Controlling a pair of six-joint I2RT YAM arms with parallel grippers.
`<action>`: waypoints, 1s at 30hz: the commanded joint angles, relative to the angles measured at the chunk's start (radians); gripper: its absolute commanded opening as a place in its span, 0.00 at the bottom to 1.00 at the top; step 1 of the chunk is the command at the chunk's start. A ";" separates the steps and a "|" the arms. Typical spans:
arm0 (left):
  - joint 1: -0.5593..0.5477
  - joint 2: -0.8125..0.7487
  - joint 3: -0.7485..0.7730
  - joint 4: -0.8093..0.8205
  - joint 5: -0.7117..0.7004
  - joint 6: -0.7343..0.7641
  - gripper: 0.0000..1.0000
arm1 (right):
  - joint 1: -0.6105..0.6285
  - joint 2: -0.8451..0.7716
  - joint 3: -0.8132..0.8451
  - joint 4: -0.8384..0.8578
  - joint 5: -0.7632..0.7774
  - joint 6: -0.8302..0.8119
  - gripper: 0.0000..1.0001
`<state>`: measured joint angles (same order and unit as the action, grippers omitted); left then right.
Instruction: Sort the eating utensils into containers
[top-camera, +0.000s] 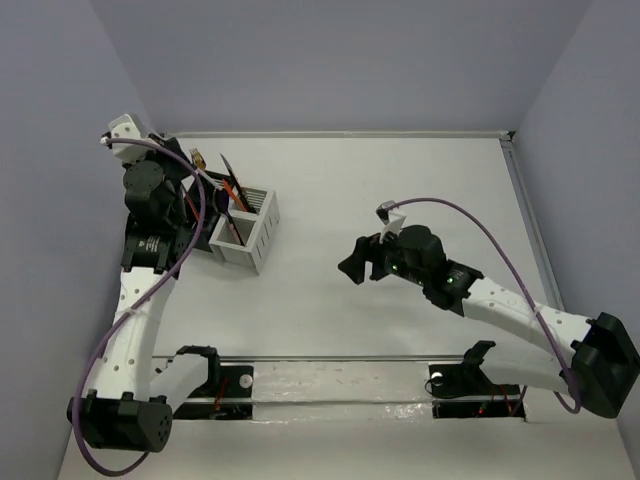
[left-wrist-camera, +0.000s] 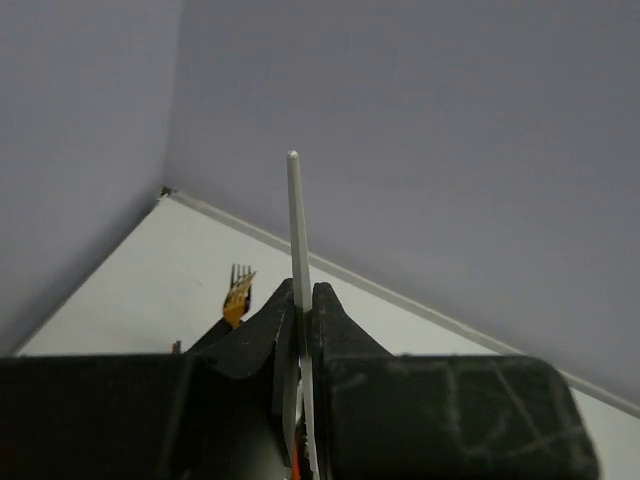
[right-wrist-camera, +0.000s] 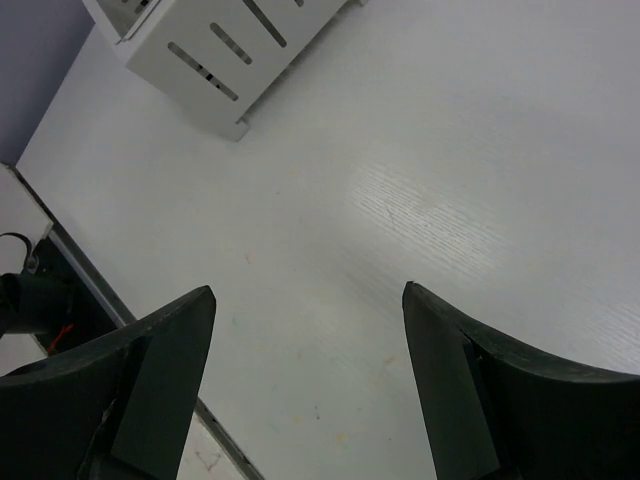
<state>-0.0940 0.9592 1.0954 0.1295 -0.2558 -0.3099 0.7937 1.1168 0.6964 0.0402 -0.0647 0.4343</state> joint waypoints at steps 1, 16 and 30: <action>0.046 0.042 -0.031 0.042 -0.188 0.043 0.00 | 0.006 -0.046 -0.044 0.098 0.060 -0.034 0.81; 0.129 0.207 -0.130 0.168 -0.203 0.066 0.00 | 0.006 -0.069 -0.095 0.113 0.164 -0.051 0.81; 0.129 0.250 -0.167 0.196 -0.166 0.069 0.37 | 0.006 -0.064 -0.094 0.118 0.183 -0.051 0.81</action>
<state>0.0299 1.2293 0.9234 0.2657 -0.4412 -0.2424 0.7937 1.0695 0.6041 0.0971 0.0952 0.3958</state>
